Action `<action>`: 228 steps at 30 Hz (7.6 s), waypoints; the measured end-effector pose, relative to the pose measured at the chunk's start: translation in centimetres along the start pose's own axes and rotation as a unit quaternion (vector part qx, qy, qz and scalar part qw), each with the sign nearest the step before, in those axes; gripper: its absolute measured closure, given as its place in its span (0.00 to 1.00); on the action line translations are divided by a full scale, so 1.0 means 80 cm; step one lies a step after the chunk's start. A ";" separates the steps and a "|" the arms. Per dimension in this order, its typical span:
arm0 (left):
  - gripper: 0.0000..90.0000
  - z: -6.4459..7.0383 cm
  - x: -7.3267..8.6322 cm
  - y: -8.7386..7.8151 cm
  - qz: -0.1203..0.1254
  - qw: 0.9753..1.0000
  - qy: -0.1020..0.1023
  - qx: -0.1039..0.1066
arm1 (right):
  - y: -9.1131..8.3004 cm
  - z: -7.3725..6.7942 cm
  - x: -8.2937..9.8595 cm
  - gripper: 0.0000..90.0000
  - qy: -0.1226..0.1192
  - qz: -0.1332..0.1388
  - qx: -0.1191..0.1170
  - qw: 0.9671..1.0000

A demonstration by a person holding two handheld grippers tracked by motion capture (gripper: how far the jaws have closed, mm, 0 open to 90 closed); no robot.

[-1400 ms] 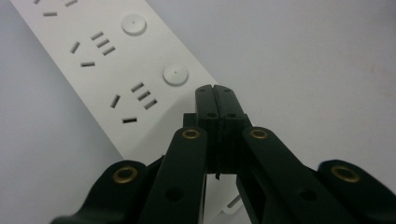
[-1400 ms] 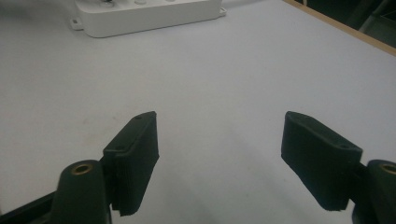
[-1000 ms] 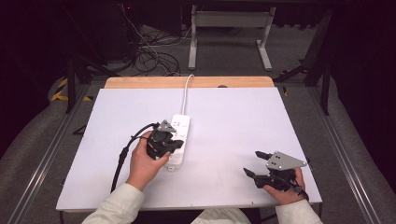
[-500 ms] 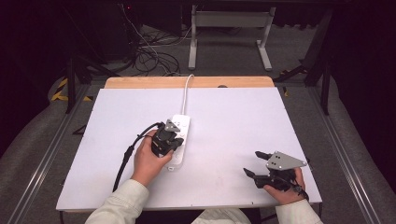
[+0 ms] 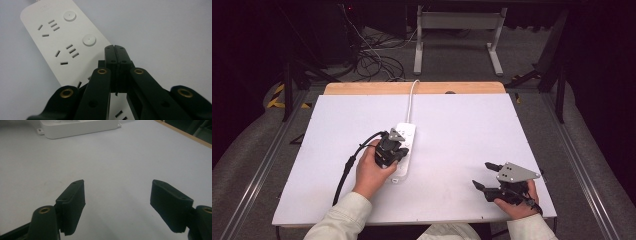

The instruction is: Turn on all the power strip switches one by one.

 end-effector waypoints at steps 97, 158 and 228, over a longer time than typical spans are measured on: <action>1.00 -0.030 -0.024 0.023 0.034 0.999 -0.033 -0.018 | 0.000 0.000 0.000 0.32 0.002 0.001 -0.002 1.000; 1.00 -0.028 -0.026 0.026 0.005 0.999 -0.040 -0.035 | 0.000 -0.002 0.000 0.32 -0.001 0.000 -0.004 1.000; 1.00 -0.057 -0.057 0.049 0.016 0.998 -0.028 -0.055 | 0.001 0.000 0.002 0.32 0.001 0.001 -0.009 1.000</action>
Point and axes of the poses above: each handheld gripper's, and its own axes: y roughly forward along the jaws, x roughly out of its underside, z roughly to its right, the point moved 4 cm from there along y, roughly forward along the jaws, and after that the axes turned 5 degrees about x, right-handed, at the moved point
